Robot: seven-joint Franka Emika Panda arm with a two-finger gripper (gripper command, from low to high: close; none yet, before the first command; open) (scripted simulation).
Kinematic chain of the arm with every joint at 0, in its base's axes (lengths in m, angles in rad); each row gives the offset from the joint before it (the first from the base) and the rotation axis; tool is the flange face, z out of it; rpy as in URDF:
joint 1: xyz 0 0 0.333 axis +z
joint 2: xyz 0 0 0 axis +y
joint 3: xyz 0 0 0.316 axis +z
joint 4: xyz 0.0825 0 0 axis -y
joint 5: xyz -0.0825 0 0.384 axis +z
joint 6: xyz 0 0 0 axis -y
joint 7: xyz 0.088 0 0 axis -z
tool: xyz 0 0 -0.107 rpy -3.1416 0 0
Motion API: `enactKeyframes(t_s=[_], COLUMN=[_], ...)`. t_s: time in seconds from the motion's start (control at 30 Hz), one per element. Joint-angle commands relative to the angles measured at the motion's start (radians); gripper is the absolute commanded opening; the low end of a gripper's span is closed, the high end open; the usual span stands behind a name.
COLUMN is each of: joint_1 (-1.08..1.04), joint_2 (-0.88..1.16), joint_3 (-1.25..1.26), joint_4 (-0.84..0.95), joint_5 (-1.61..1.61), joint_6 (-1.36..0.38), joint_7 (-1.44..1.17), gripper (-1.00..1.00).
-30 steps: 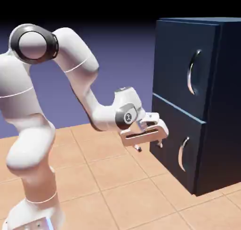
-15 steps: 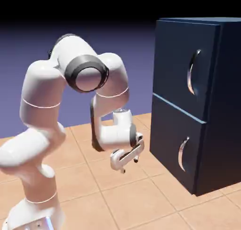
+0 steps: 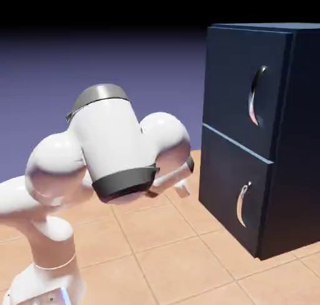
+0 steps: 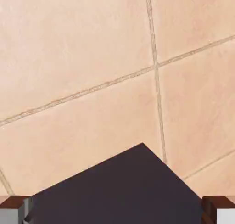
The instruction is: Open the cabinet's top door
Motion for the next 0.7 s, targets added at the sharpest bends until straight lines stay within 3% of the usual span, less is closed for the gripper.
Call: enactKeyframes(t_s=[0.0, 0.37, 0.6, 0.63, 0.67], joint_1=[-0.034, -0.403, -0.26, -0.26, -0.26], joint_2=[0.034, 0.412, 0.393, 0.393, 0.393], joint_3=[0.036, 0.427, 0.373, 0.373, 0.373], joint_4=[0.006, 0.072, 0.214, 0.214, 0.214], joint_5=[-0.044, -0.522, -0.585, -0.585, -0.585], joint_6=[-0.009, -0.104, -0.115, -0.115, -0.115], joint_7=[-0.031, -0.37, -0.375, -0.375, -0.375], gripper=[0.0, 0.0, 0.0, -1.0, -1.0])
